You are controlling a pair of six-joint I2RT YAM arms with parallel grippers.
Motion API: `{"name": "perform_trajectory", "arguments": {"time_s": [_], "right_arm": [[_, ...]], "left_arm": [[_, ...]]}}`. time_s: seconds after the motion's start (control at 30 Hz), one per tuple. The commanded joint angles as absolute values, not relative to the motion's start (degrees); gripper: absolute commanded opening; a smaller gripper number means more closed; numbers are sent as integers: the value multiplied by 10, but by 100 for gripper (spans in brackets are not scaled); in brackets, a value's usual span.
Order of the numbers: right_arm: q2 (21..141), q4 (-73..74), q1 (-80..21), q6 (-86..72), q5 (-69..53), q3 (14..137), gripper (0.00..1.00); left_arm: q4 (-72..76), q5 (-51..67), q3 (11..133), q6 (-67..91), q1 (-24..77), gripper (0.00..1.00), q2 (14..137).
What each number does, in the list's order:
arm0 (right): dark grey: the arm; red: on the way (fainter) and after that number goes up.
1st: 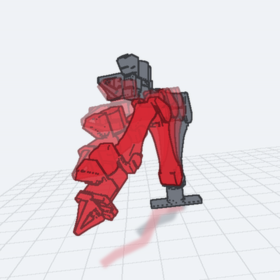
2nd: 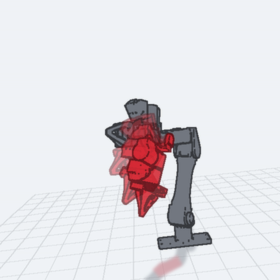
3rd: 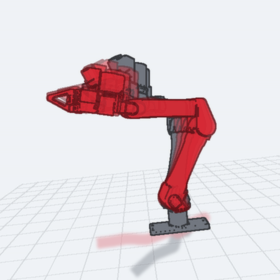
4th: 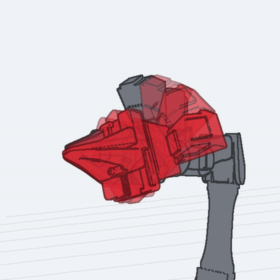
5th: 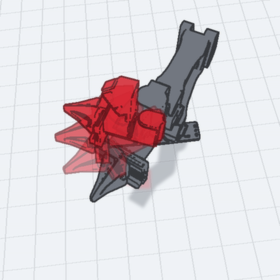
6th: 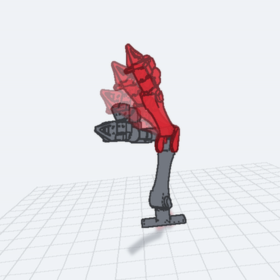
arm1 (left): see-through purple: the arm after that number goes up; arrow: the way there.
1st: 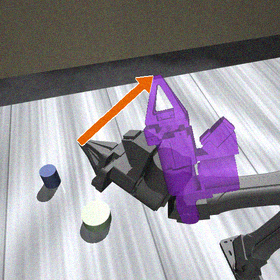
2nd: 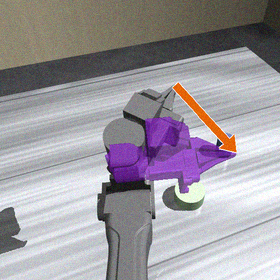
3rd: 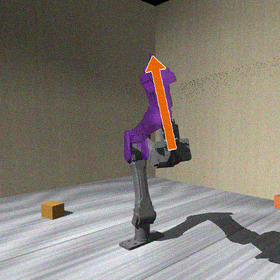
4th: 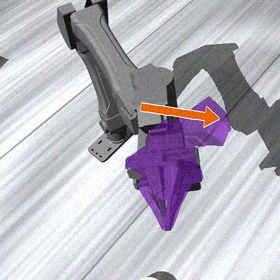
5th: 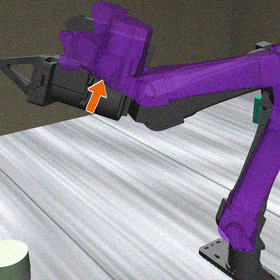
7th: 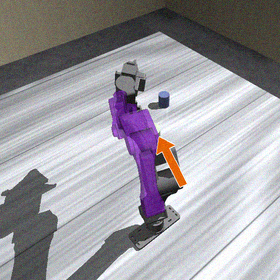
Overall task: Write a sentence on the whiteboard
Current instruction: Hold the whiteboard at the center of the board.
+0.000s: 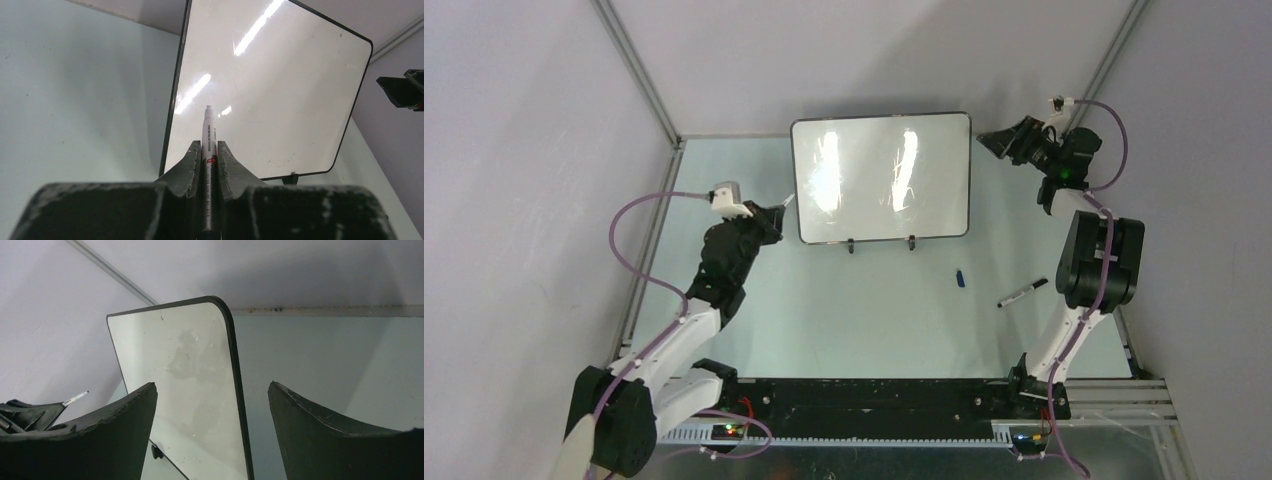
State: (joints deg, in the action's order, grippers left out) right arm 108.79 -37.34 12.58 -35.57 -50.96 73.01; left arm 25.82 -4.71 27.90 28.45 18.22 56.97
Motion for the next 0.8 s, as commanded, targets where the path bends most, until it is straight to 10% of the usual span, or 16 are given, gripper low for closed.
{"name": "perform_trajectory", "arguments": {"time_s": [0.0, 0.77], "right_arm": [[1132, -493, 138, -400, -557, 749, 85], [1300, -596, 95, -534, -662, 923, 58]], "left_arm": [[286, -50, 300, 277, 187, 0, 583], [323, -47, 405, 232, 199, 0, 712]]}}
